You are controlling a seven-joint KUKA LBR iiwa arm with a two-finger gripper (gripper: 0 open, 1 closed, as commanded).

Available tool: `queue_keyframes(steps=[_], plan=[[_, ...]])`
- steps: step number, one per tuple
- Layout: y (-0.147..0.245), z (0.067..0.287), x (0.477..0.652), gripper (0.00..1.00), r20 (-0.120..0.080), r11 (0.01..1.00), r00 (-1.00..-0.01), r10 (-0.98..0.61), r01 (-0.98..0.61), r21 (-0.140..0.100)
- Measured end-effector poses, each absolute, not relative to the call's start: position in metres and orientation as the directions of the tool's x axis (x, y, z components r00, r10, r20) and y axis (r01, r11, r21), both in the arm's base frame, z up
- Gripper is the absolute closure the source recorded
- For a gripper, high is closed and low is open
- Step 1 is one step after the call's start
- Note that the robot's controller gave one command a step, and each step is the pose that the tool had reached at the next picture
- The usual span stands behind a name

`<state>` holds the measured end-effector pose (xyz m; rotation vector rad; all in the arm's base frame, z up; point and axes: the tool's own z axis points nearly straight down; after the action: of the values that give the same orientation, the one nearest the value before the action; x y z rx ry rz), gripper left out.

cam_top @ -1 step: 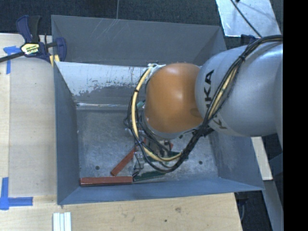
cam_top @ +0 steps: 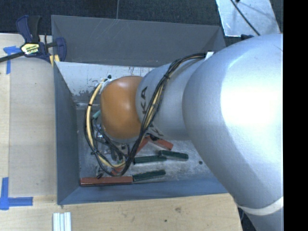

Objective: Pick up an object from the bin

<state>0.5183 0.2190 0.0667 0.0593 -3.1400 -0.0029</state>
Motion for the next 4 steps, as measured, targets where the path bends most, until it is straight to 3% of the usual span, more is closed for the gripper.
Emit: queue_keyframes(steps=[1,2,3,4], plan=[[0.232,0.167,0.532,0.00,-0.011,0.999,-0.999,-0.052,-0.052,0.004],[0.234,0.067,0.530,0.00,0.003,0.992,-0.992,0.123,0.123,-0.002],[0.211,0.153,0.585,0.00,-0.011,0.991,-0.991,-0.131,-0.131,0.001],[0.122,0.144,0.575,0.00,-0.001,0.998,-0.998,-0.055,-0.055,-0.004]])
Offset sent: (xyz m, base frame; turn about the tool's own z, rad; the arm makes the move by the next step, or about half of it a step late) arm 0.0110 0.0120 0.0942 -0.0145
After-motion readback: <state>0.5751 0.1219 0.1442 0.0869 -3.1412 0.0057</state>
